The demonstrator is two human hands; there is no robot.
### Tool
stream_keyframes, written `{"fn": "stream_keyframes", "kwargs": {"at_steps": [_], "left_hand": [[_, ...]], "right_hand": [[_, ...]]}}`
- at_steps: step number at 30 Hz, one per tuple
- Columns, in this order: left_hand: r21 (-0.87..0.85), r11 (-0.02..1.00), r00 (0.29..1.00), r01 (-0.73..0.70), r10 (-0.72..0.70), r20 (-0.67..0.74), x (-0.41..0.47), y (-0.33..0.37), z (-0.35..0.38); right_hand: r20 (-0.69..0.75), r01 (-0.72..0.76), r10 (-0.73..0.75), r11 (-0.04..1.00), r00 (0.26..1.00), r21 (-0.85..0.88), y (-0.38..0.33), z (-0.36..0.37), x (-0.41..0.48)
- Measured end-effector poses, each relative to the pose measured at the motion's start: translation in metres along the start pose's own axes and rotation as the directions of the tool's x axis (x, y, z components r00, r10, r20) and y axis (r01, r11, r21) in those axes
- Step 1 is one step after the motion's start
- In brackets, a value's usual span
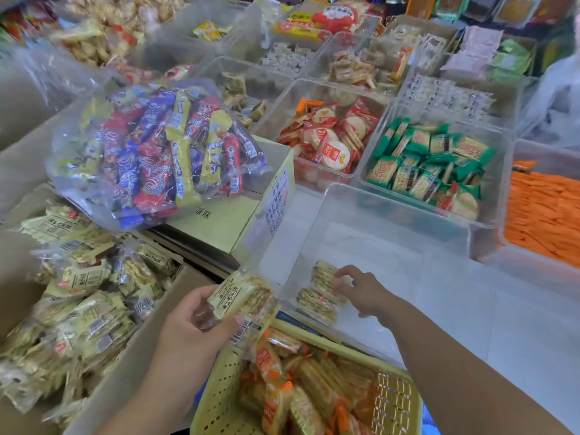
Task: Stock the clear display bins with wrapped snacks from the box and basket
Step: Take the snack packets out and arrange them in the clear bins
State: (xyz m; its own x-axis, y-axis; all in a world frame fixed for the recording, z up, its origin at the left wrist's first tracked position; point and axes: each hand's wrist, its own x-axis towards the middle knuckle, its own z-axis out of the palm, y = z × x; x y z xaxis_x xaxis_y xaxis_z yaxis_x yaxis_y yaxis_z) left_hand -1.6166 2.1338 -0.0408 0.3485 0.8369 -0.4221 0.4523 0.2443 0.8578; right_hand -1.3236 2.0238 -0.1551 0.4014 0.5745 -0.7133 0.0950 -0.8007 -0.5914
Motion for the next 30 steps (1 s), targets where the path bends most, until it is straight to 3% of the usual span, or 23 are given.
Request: {"fn": "stream_keyframes", "kwargs": {"at_steps": [4, 9, 14, 26, 30], "left_hand": [[0.002, 1.0, 1.0, 0.015, -0.015, -0.001, 0.003, -0.002, 0.001], [-0.019, 0.999, 1.0, 0.027, -0.027, -0.002, 0.004, -0.004, 0.001], [-0.046, 0.999, 1.0, 0.026, -0.026, -0.009, 0.005, -0.007, -0.001], [-0.074, 0.997, 0.999, 0.029, -0.031, -0.022, -0.002, 0.0, -0.004], [-0.049, 0.999, 0.999, -0.017, 0.015, -0.035, -0.006, 0.005, -0.004]], "right_hand": [[0.14, 0.019, -0.046, 0.982, 0.989, 0.187, -0.005, -0.001, 0.004], [0.138, 0.061, -0.093, 0.973, 0.986, 0.223, -0.008, -0.002, 0.013], [0.153, 0.13, -0.121, 0.99, 0.981, -0.053, -0.015, 0.002, 0.023], [0.268, 0.254, -0.146, 0.866, 0.952, -0.43, -0.024, 0.001, 0.029], [0.252, 0.241, -0.137, 0.86, 0.958, -0.45, -0.027, 0.001, 0.027]]}}
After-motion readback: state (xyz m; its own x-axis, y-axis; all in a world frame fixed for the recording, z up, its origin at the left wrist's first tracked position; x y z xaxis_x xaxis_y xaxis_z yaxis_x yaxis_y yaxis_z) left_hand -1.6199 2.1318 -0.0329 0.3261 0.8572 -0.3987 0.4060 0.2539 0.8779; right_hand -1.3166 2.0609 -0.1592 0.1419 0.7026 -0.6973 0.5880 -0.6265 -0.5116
